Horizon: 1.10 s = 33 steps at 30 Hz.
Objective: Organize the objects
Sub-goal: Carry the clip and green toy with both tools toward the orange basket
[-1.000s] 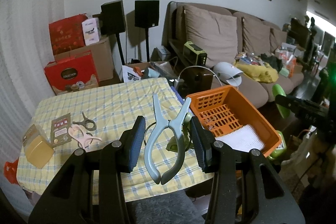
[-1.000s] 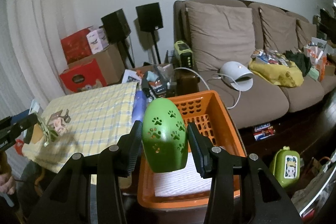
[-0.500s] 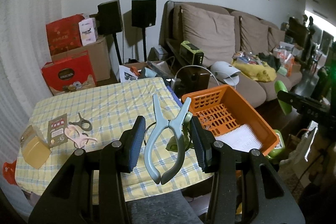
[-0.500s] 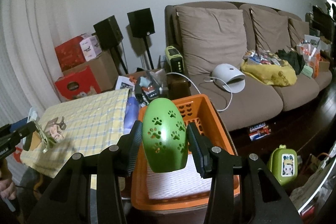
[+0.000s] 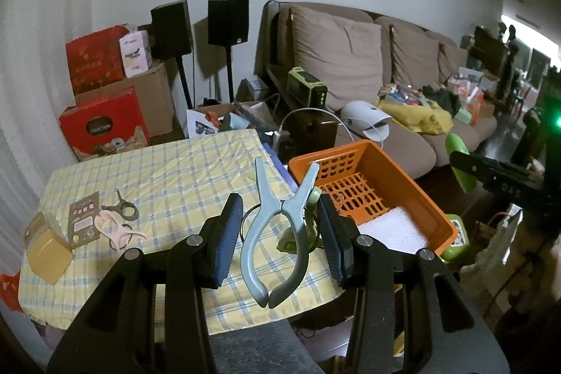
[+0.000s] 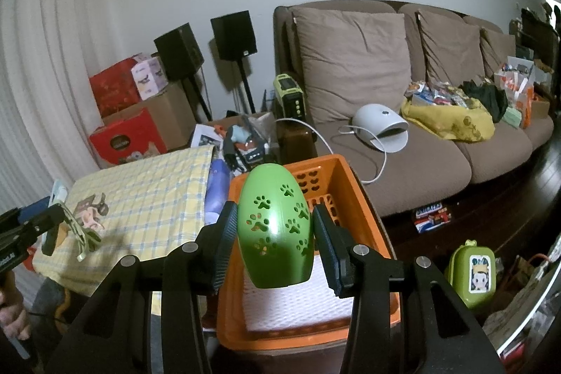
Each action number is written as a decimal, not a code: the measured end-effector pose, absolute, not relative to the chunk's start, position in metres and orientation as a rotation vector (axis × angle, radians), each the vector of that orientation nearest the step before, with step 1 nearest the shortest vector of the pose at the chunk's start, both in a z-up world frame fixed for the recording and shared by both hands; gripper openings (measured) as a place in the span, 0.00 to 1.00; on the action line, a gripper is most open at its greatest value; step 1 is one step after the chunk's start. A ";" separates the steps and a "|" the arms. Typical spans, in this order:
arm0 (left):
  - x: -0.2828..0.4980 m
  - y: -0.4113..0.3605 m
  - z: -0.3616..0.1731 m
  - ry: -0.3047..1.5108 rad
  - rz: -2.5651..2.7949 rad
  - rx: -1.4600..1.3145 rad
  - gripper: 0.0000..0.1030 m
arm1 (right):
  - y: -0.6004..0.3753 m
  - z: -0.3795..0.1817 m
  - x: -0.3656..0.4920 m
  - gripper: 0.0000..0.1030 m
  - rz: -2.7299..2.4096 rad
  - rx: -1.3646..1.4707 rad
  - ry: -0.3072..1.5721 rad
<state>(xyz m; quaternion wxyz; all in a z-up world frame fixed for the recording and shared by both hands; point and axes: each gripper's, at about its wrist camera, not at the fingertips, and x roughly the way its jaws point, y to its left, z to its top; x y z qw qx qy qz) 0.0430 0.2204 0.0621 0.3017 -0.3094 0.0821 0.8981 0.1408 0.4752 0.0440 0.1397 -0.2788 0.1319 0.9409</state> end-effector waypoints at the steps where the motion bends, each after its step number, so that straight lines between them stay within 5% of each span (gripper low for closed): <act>1: 0.043 0.221 0.062 0.218 2.380 -0.820 0.40 | 0.475 0.044 0.141 0.43 2.716 -0.804 0.377; 33: 0.055 0.266 0.066 0.201 2.293 -0.794 0.40 | 0.491 0.043 0.147 0.43 2.654 -0.781 0.372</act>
